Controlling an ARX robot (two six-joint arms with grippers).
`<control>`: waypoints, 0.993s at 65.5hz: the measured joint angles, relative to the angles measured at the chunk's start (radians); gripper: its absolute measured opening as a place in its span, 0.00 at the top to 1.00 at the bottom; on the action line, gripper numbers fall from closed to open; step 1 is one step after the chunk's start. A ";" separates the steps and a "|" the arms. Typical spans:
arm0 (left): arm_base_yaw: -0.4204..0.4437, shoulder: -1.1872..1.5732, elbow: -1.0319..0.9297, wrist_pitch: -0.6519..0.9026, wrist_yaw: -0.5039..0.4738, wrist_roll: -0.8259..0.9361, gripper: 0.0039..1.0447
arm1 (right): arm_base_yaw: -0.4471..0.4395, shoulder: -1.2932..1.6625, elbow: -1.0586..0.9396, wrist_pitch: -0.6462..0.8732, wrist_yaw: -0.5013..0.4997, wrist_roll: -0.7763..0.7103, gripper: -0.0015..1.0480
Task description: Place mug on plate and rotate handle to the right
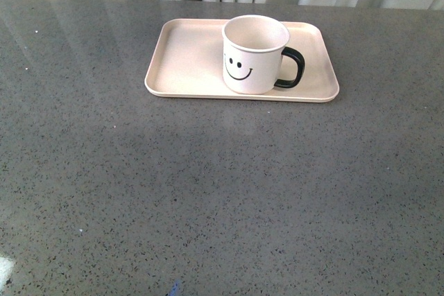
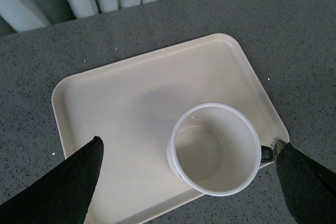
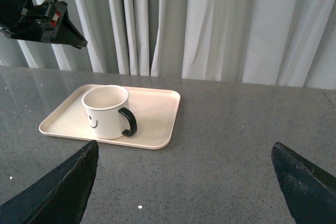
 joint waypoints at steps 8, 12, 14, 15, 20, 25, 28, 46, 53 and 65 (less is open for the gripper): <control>-0.013 -0.036 -0.156 0.350 -0.280 0.025 0.20 | 0.000 0.000 0.000 0.000 -0.001 0.000 0.09; -0.002 -0.092 -0.340 0.657 -0.437 0.033 0.30 | 0.000 0.000 0.000 0.000 0.000 0.000 0.09; 0.013 -0.124 -0.427 0.778 -0.469 0.035 0.35 | 0.000 0.000 0.000 0.000 0.000 0.000 0.09; 0.025 -0.150 -0.485 0.852 -0.472 0.036 0.39 | 0.000 0.000 0.000 0.000 0.000 0.000 0.09; 0.069 -0.243 -0.659 1.037 -0.463 0.037 0.51 | 0.000 0.000 0.000 0.000 0.000 0.000 0.09; 0.114 -0.346 -0.813 1.140 -0.435 0.038 0.65 | 0.000 0.000 0.000 0.000 0.000 0.000 0.09; 0.138 -0.396 -0.894 1.169 -0.415 0.038 0.73 | 0.000 0.000 0.000 0.000 0.000 0.000 0.09; 0.225 -0.608 -1.217 1.229 -0.309 0.042 0.99 | 0.000 0.000 0.000 0.000 0.000 0.000 0.09; 0.260 -0.692 -1.299 1.231 -0.282 0.043 0.99 | 0.000 0.000 0.000 0.000 0.000 0.000 0.09; 0.299 -0.814 -1.400 1.213 -0.245 0.044 0.99 | 0.000 0.000 0.000 0.000 0.000 0.000 0.09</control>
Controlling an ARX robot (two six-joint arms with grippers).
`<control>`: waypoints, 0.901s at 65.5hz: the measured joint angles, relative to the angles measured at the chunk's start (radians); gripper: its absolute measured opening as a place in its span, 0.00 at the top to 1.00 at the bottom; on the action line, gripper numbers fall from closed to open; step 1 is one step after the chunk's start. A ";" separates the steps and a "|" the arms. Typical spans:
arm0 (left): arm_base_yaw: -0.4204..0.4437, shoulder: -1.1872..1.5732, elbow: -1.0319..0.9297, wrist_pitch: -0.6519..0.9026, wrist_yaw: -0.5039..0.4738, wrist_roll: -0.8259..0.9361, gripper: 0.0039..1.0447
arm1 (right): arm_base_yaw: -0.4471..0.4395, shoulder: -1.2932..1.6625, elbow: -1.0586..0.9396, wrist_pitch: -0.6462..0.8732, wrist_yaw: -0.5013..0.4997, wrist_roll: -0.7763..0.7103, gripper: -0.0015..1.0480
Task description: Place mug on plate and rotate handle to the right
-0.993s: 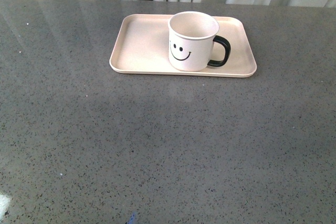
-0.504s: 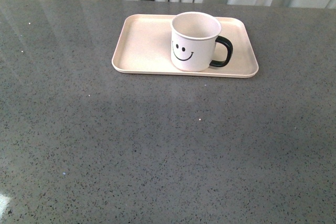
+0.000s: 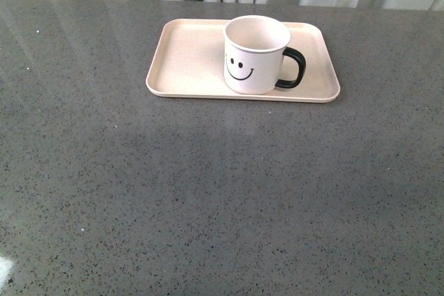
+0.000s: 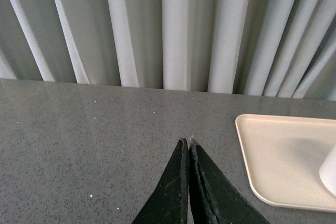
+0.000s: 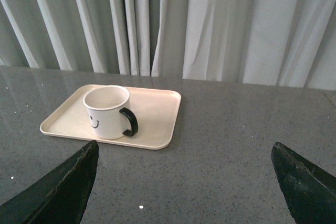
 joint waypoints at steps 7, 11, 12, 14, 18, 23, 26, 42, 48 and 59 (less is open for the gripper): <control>0.018 -0.075 -0.048 -0.031 0.022 0.000 0.99 | 0.000 0.000 0.000 0.000 0.000 0.000 0.09; 0.029 -0.100 -0.077 -0.026 0.029 0.000 0.99 | 0.000 0.000 0.000 0.000 0.000 0.000 0.09; 0.030 -0.101 -0.083 -0.016 0.031 0.000 0.99 | 0.000 0.000 0.000 0.000 0.000 0.000 0.09; 0.035 -0.106 -0.100 0.005 0.036 0.000 0.99 | 0.000 0.000 0.000 0.000 0.000 0.000 0.09; 0.054 -0.142 -0.136 -0.018 0.056 0.000 0.99 | 0.000 0.000 0.000 0.000 0.000 0.000 0.09; 0.112 -0.232 -0.162 -0.083 0.114 0.000 0.99 | 0.000 0.000 0.000 0.000 0.000 0.000 0.09; 0.119 -0.268 -0.167 -0.108 0.114 0.000 0.99 | 0.000 0.000 0.000 0.000 0.000 0.000 0.09; 0.121 -0.521 -0.208 -0.319 0.122 0.000 0.99 | 0.000 0.000 0.000 0.000 0.000 0.000 0.09; 0.121 -0.584 -0.208 -0.377 0.121 0.000 0.99 | 0.000 0.000 0.000 0.000 0.000 0.000 0.09; 0.121 -0.693 -0.209 -0.474 0.121 0.000 0.99 | 0.000 0.000 0.000 0.000 0.000 0.000 0.09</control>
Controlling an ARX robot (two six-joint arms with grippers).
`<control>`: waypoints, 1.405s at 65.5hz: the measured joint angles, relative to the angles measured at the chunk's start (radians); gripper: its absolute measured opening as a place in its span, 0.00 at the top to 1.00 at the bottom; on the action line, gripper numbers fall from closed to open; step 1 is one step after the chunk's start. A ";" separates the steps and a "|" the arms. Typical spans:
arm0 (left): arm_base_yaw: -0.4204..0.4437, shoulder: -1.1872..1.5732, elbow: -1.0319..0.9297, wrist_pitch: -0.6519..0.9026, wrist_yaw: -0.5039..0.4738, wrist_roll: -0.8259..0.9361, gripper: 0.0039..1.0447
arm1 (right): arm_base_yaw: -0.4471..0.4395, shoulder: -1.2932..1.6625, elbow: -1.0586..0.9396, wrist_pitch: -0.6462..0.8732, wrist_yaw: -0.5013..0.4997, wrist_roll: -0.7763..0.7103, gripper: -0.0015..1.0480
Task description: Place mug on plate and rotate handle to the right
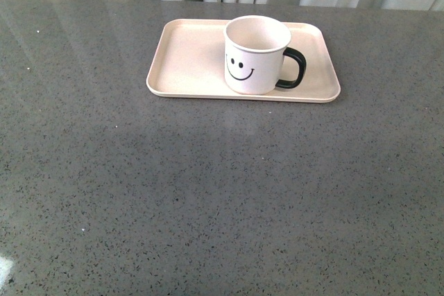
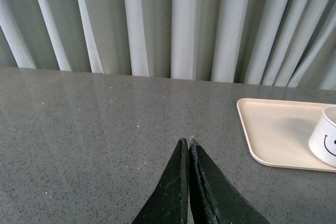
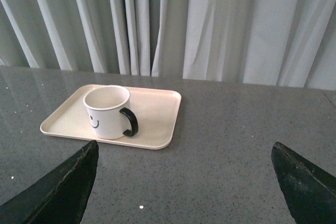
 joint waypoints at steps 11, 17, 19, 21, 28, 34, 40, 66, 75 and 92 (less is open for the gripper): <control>0.000 -0.090 0.000 -0.086 0.000 0.000 0.99 | 0.000 0.000 0.000 0.000 0.000 0.000 0.09; 0.000 -0.135 0.000 -0.128 0.000 0.000 0.99 | 0.000 0.000 0.000 0.000 0.000 0.000 0.09; 0.000 -0.148 0.000 -0.141 0.000 0.000 0.99 | 0.000 0.000 0.000 0.000 0.000 0.000 0.09; 0.000 -0.162 0.000 -0.154 0.000 0.000 0.99 | 0.000 0.000 0.000 0.000 0.000 0.000 0.09; 0.000 -0.208 0.000 -0.200 0.000 0.000 0.99 | 0.000 0.000 0.000 0.000 0.000 0.000 0.09; 0.000 -0.241 0.000 -0.233 0.000 0.000 0.99 | 0.000 0.000 0.000 0.000 0.000 0.000 0.09; 0.000 -0.278 0.000 -0.269 0.000 0.000 0.99 | 0.000 0.000 0.000 0.000 0.000 0.000 0.09; 0.000 -0.513 0.000 -0.518 -0.001 0.000 0.99 | 0.000 0.000 0.000 0.000 0.000 0.000 0.09; 0.001 -0.515 0.000 -0.524 0.000 0.000 0.99 | 0.000 0.000 0.000 0.000 0.000 0.000 0.09; 0.001 -0.515 0.000 -0.524 0.000 0.000 0.74 | 0.000 0.000 0.000 0.000 0.000 0.000 0.09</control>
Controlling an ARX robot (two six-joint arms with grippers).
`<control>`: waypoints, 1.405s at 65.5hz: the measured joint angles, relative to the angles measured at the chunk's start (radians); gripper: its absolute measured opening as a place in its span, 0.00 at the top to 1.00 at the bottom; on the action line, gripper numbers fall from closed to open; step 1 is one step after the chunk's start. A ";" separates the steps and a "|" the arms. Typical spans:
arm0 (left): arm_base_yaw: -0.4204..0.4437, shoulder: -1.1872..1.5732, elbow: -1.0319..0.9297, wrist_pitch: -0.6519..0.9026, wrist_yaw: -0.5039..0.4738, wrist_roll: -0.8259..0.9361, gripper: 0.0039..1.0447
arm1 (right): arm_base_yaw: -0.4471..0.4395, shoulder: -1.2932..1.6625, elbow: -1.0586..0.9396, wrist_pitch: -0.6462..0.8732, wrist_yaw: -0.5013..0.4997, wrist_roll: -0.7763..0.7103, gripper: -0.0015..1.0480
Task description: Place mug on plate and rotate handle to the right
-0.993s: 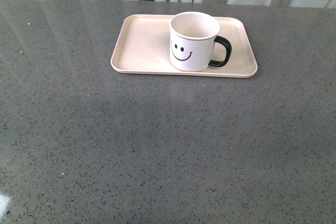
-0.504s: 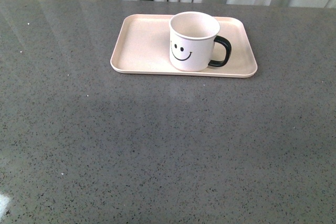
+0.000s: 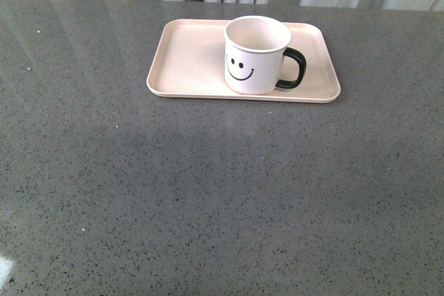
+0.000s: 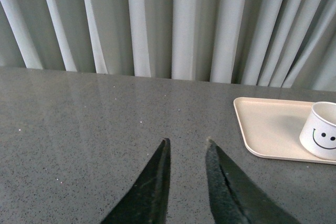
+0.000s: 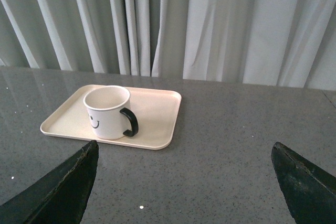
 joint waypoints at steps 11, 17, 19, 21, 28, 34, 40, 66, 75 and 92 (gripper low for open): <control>0.000 0.000 0.000 0.000 0.000 0.000 0.45 | 0.000 0.000 0.000 0.000 0.000 0.000 0.09; 0.000 0.000 0.000 0.000 0.000 0.000 0.24 | 0.000 0.000 0.000 0.000 0.000 0.000 0.09; 0.000 0.000 0.000 0.000 0.000 0.000 0.18 | 0.000 0.000 0.000 0.000 0.000 0.000 0.09; 0.000 0.000 0.000 0.000 0.000 0.000 0.13 | 0.000 0.000 0.000 0.000 0.000 0.000 0.09; 0.000 0.000 0.000 0.000 0.000 0.002 0.09 | 0.000 0.000 0.000 0.000 0.000 0.000 0.09; 0.000 0.000 0.000 0.000 0.000 0.002 0.09 | 0.000 0.000 0.000 0.000 0.000 0.000 0.09; 0.000 0.000 0.000 0.000 0.000 0.002 0.09 | 0.000 0.000 0.000 0.000 0.000 0.000 0.09; 0.000 0.000 0.000 0.000 0.000 0.003 0.09 | -0.385 0.869 0.439 -0.314 -0.670 -0.397 0.09; 0.000 0.000 0.000 0.000 0.000 0.003 0.09 | -0.270 1.150 0.564 -0.068 -0.532 -0.375 0.09; 0.000 0.000 0.000 0.000 0.000 0.003 0.09 | -0.089 1.491 0.785 0.026 -0.393 -0.282 0.09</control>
